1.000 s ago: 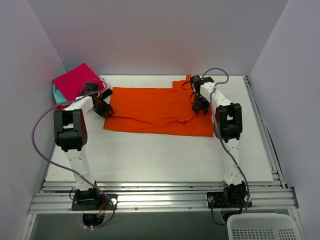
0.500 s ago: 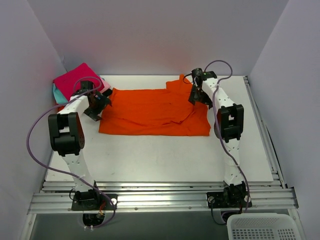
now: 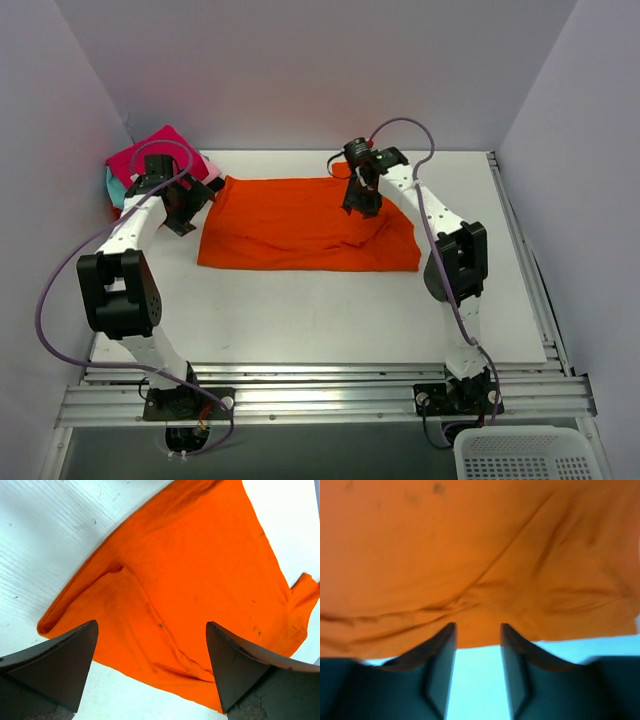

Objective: Fold and stack the t-shirts
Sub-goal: Fold the flattened tshirt in 1/3 of the way

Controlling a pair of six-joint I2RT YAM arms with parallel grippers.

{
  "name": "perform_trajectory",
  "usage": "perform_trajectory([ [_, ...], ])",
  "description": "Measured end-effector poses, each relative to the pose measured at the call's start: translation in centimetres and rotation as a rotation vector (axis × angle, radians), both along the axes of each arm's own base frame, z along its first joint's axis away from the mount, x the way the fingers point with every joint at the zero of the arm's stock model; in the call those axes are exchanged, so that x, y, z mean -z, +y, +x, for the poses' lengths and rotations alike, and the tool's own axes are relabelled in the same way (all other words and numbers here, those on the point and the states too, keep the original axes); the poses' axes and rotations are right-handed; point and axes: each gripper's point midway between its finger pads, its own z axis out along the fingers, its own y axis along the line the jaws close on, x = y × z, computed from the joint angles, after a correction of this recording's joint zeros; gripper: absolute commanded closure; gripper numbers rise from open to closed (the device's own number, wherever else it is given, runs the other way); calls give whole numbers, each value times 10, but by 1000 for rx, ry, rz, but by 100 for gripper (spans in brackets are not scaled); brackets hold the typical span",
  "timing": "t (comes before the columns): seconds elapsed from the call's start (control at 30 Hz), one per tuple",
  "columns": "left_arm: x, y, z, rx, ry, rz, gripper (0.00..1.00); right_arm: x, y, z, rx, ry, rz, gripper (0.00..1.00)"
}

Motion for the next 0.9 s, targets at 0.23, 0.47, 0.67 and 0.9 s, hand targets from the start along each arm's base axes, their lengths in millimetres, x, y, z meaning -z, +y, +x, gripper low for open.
perform_trajectory([
  [0.23, 3, -2, -26, 26, 24, 13, 1, 61, 32, -54, -63, 155, 11, 76],
  [0.47, 2, -3, -50, 51, 30, 26, 0, 77, 12, -59, -16, 188, -17, 63],
  [0.67, 5, -4, -59, 67, 39, 35, 0, 72, 6, -46, 8, 144, -11, 63],
  [0.9, 5, -4, -59, 81, 37, 42, 0, 71, 4, -42, 14, 132, -7, 64],
])
